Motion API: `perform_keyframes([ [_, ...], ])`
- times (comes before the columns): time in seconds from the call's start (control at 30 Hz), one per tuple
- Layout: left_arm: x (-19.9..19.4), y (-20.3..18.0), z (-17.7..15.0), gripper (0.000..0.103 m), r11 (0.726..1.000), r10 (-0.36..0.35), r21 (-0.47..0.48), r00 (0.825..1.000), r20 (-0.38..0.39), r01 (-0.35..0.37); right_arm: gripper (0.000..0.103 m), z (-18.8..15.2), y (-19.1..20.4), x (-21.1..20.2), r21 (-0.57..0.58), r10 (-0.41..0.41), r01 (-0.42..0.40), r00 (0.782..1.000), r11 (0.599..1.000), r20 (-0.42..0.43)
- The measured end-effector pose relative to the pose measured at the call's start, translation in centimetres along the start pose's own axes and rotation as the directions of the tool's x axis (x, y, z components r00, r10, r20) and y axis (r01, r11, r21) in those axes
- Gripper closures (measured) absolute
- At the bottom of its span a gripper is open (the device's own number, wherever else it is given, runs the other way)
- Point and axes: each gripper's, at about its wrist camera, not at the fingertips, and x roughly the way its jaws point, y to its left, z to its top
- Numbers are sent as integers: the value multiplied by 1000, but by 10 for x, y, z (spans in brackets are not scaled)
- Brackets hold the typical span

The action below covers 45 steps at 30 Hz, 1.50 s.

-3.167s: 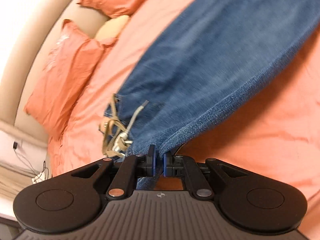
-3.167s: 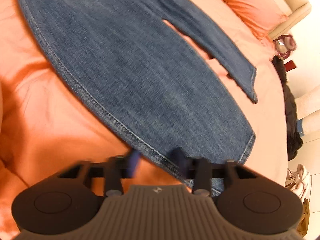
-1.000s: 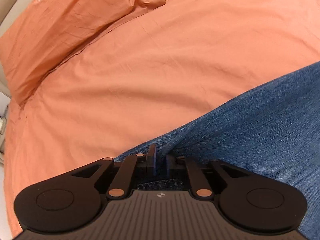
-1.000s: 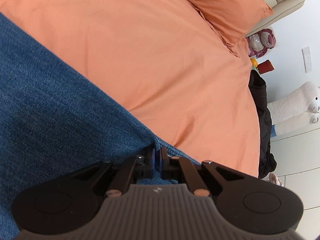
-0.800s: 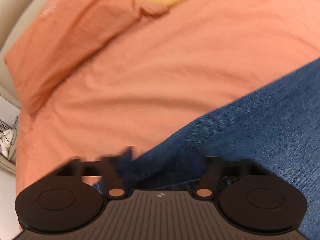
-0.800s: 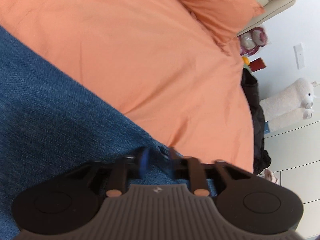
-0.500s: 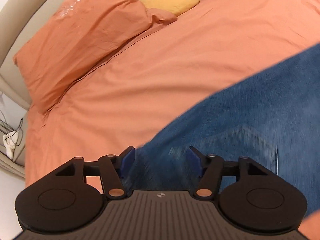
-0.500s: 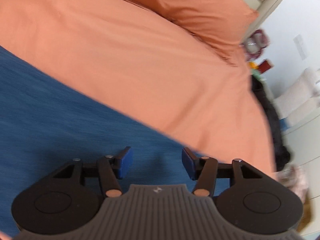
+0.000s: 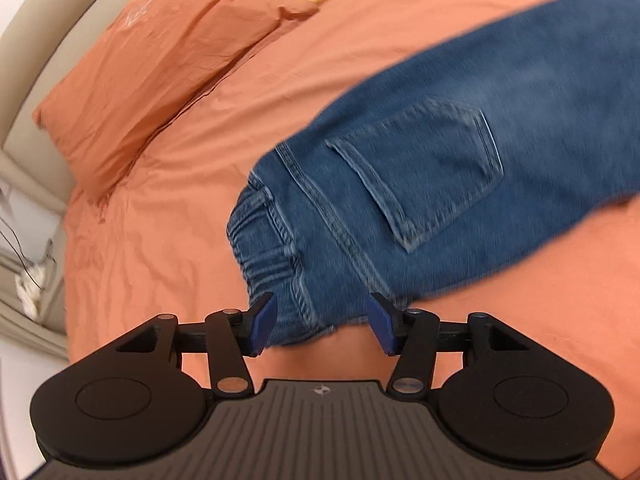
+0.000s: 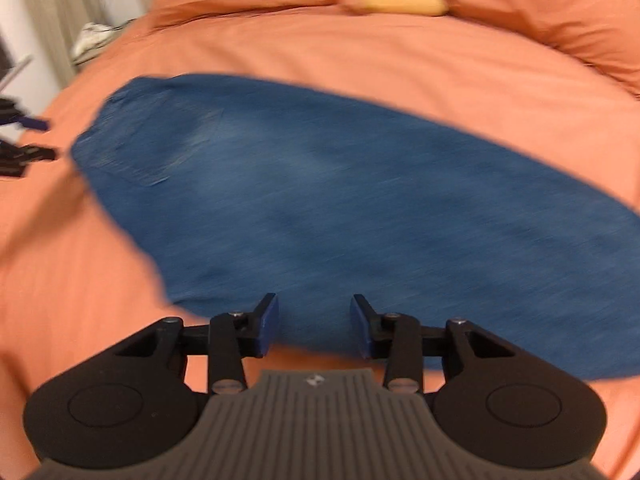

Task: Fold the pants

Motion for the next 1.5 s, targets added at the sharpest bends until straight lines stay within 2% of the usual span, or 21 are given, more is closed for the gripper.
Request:
perform_keyframes([
  [0.1,3,-7,-8,41,999,32,39,999,9,-32,73,-25,41,8,13,69,-69,998,998,-11],
  [0.17,7,-12,-13,48,995,62,77,998,28,-64,77,-33,59,18,-4,110,-110,994,994,-14],
  [0.2,8,-14,-16,49,993,71,95,997,36,-74,81,-40,73,23,-36,103,-103,995,994,-4],
  [0.27,12,-20,-17,50,986,79,145,996,51,-86,81,-42,90,29,-112,72,-68,997,991,29],
  [0.37,19,-33,-24,49,959,98,258,992,83,-117,80,-38,111,41,-212,5,9,998,977,68],
  [0.47,27,-48,-33,37,915,122,370,984,132,-163,80,-32,121,50,-286,-76,102,992,953,99],
  [0.53,35,-58,-41,34,878,129,440,979,159,-187,80,-27,122,55,-313,-117,145,987,939,106],
  [0.6,46,-67,-46,34,844,142,495,976,164,-206,81,-24,121,59,-315,-123,147,988,938,96],
  [0.67,60,-76,-50,34,814,156,538,974,162,-220,88,-23,119,62,-313,-118,138,990,940,81],
  [0.73,76,-88,-54,35,761,218,582,958,184,-285,92,-23,118,61,-316,-109,128,991,940,75],
  [0.77,83,-93,-55,47,725,263,602,942,208,-335,93,-23,117,60,-318,-101,120,992,940,74],
  [0.8,88,-95,-56,53,699,296,612,928,225,-371,94,-22,116,57,-318,-91,109,993,942,71],
  [0.83,89,-96,-56,63,694,300,612,925,234,-380,96,-21,114,54,-315,-79,97,994,944,68],
  [0.87,87,-93,-55,71,700,302,598,921,247,-390,96,-20,113,49,-310,-64,82,996,947,69],
  [0.97,73,-76,-53,80,745,282,542,920,270,-388,97,-16,111,32,-318,-21,47,996,947,86],
  [1.07,68,-69,-59,83,777,215,550,950,225,-306,97,-20,111,26,-350,-5,29,997,936,71],
  [1.17,78,-74,-64,84,780,192,571,967,169,-255,98,-30,114,46,-369,-23,28,1000,929,17],
  [1.23,86,-68,-60,86,830,159,525,983,96,-186,97,-36,113,60,-357,-36,32,999,934,-6],
  [1.37,86,-58,-49,85,870,131,472,990,58,-143,97,-34,109,63,-319,-29,24,999,947,-12],
  [1.43,84,-54,-40,84,874,126,470,992,32,-126,97,-31,108,62,-316,-31,22,999,948,-22],
  [1.5,79,-51,-34,76,876,133,465,991,20,-127,96,-28,106,62,-303,-32,19,999,953,-37],
])
